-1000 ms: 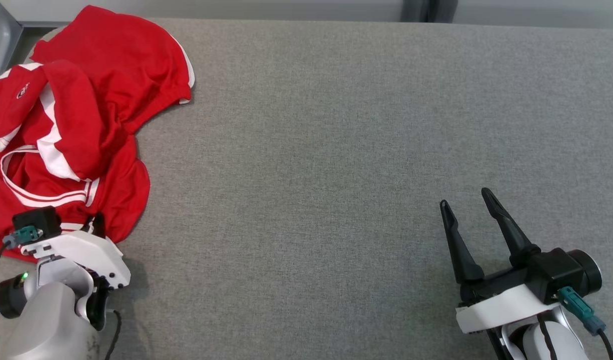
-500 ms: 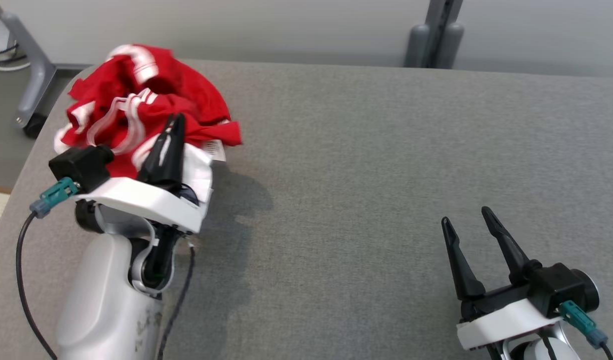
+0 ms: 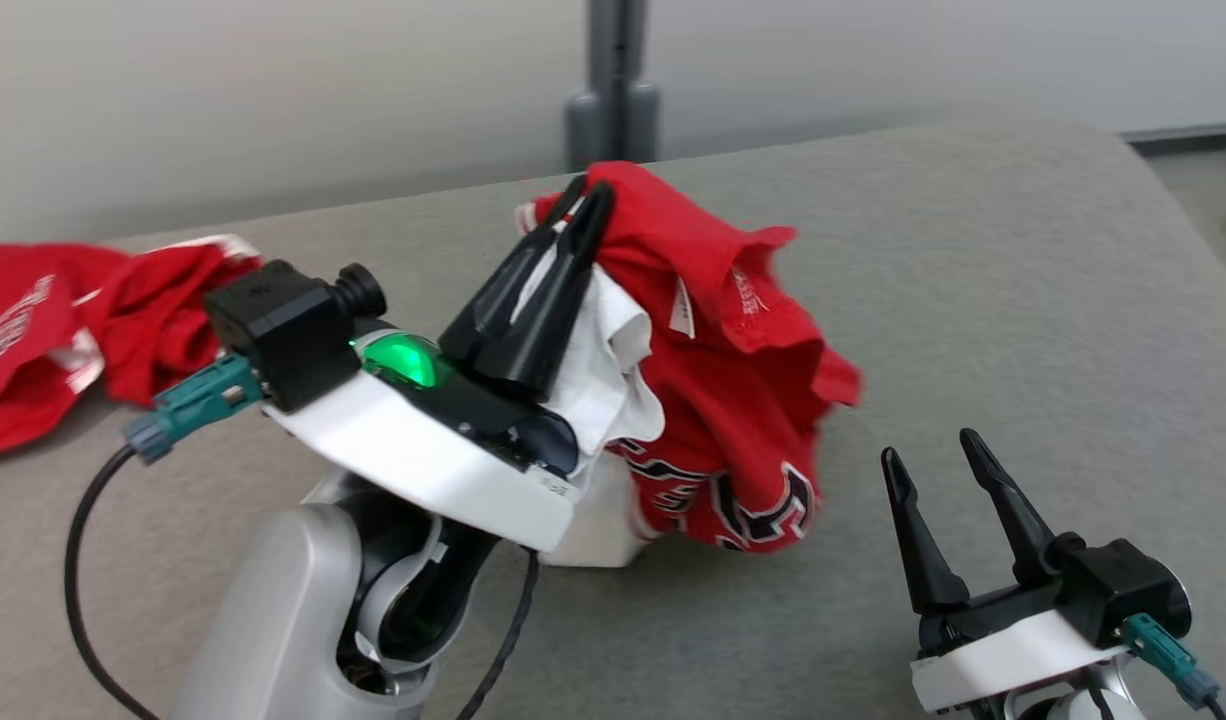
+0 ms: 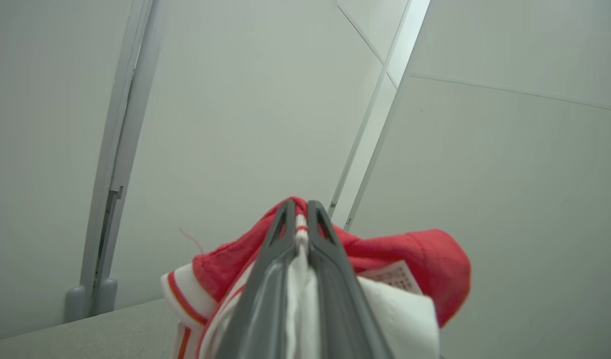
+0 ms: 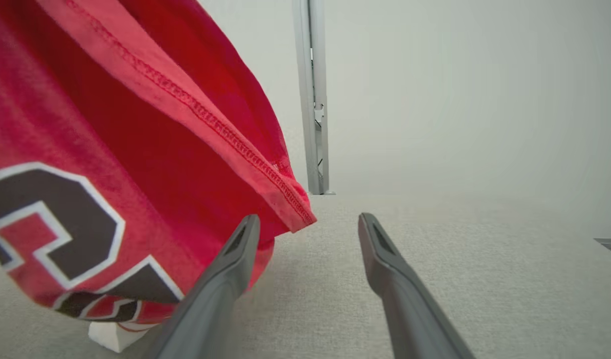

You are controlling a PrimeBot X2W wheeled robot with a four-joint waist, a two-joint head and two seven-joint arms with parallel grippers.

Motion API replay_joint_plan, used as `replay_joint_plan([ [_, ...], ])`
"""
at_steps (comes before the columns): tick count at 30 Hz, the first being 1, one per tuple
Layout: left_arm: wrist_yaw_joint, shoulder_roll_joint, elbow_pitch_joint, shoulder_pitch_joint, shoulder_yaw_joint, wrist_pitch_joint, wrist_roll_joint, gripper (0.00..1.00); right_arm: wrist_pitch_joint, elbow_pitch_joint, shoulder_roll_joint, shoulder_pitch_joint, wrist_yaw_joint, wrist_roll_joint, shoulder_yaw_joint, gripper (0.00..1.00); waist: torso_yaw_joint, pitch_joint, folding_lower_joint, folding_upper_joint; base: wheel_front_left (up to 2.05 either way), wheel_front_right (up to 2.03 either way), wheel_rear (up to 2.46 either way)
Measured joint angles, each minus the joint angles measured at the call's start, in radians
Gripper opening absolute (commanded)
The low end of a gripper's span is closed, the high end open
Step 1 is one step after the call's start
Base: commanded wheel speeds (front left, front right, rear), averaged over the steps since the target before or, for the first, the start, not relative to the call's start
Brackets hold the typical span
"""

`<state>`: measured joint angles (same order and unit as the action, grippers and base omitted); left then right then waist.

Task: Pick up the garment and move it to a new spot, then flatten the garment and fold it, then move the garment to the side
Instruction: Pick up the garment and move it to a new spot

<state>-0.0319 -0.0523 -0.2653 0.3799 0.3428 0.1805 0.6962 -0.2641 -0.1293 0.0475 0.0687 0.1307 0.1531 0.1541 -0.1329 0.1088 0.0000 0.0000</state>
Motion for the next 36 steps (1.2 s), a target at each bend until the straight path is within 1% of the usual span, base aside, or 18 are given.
replay_joint_plan([
  [2,0.021,0.001,0.0,0.008,0.021,0.013,-0.009,0.0,0.0,0.001,0.001,-0.003,0.0,0.007,-0.001,1.0,-0.049,-0.001,0.0,0.0,0.0,0.0,0.0],
  [5,0.039,0.001,0.039,0.012,0.042,0.019,-0.028,0.0,0.0,0.004,0.0,-0.007,0.0,0.022,-0.003,1.0,-0.121,0.0,0.0,0.0,0.0,0.0,0.0],
  [8,0.051,-0.011,0.108,0.005,0.062,0.008,-0.081,0.0,0.0,0.008,0.001,-0.013,0.0,0.033,-0.016,1.0,-0.185,0.004,0.0,0.0,0.0,0.0,0.0],
  [9,0.052,-0.011,0.136,-0.005,0.064,0.002,-0.081,0.0,0.0,0.009,0.001,-0.017,0.0,0.035,-0.019,1.0,-0.203,0.006,0.0,0.0,0.0,0.0,0.0],
  [12,0.057,-0.028,0.245,-0.021,0.075,-0.021,-0.116,0.0,0.0,0.011,0.001,-0.028,0.0,0.037,-0.025,1.0,-0.245,0.014,0.0,0.0,0.0,0.0,0.0],
  [15,0.07,-0.051,0.383,-0.032,0.078,-0.052,-0.158,0.0,0.0,0.012,0.001,-0.038,0.0,0.037,-0.026,1.0,-0.26,0.025,0.0,0.0,0.0,0.0,0.0],
  [16,0.066,-0.051,0.487,-0.053,0.082,-0.072,-0.151,0.0,0.0,0.012,0.001,-0.038,0.0,0.037,-0.024,1.0,-0.255,0.027,0.0,0.0,0.0,0.0,0.0],
  [18,0.042,-0.04,0.586,-0.067,0.091,-0.095,-0.136,0.0,0.0,0.012,0.0,-0.038,0.0,0.033,-0.013,1.0,-0.244,0.031,0.0,0.0,0.0,0.0,0.0],
  [20,0.024,-0.038,0.675,-0.064,0.114,-0.13,-0.159,0.0,0.0,0.012,0.0,-0.038,0.0,0.031,-0.007,1.0,-0.23,0.033,0.0,0.0,0.0,0.0,0.0],
  [22,0.009,-0.027,0.737,-0.055,0.118,-0.166,-0.15,0.0,0.0,0.014,0.0,-0.037,0.0,0.03,-0.004,1.0,-0.213,0.035,0.0,0.0,0.0,0.0,0.0],
  [23,0.005,-0.025,0.758,-0.045,0.121,-0.188,-0.151,0.15,0.0,0.014,0.0,-0.038,0.0,0.027,-0.004,1.0,-0.203,0.035,0.0,0.0,0.0,0.0,0.0],
  [24,0.0,-0.021,0.773,-0.032,0.122,-0.212,-0.151,0.45,0.0,0.014,0.0,-0.038,0.0,0.023,-0.006,1.0,-0.192,0.034,0.0,0.0,0.0,0.0,0.0],
  [25,-0.003,-0.018,0.783,-0.02,0.123,-0.232,-0.151,0.87,0.0,0.013,0.0,-0.038,0.0,0.022,-0.008,1.0,-0.181,0.033,0.0,0.0,0.0,0.0,0.0],
  [26,-0.002,-0.015,0.788,-0.013,0.125,-0.26,-0.154,1.0,0.0,0.013,0.0,-0.038,0.0,0.018,-0.01,1.0,-0.168,0.031,0.0,0.0,0.0,0.0,0.0],
  [27,-0.002,-0.015,0.788,-0.013,0.125,-0.26,-0.154,1.0,0.0,0.013,0.0,-0.038,0.0,0.018,-0.01,1.0,-0.168,0.031,0.0,0.0,0.0,0.0,0.0],
  [31,0.001,-0.019,0.763,-0.02,0.126,-0.361,-0.177,1.0,0.0,0.014,-0.001,-0.044,0.0,0.005,-0.037,1.0,-0.119,0.013,0.0,0.0,0.0,0.0,0.0],
  [33,0.02,-0.033,0.717,-0.058,0.116,-0.392,-0.186,1.0,0.0,0.02,-0.001,-0.054,0.0,-0.003,-0.061,1.0,-0.096,-0.004,0.0,0.0,0.0,0.0,0.0],
  [36,0.064,-0.07,0.624,-0.149,0.084,-0.424,-0.203,1.0,0.0,0.033,0.0,-0.065,0.0,-0.024,-0.095,1.0,-0.063,-0.033,0.0,0.0,0.0,0.0,0.0],
])
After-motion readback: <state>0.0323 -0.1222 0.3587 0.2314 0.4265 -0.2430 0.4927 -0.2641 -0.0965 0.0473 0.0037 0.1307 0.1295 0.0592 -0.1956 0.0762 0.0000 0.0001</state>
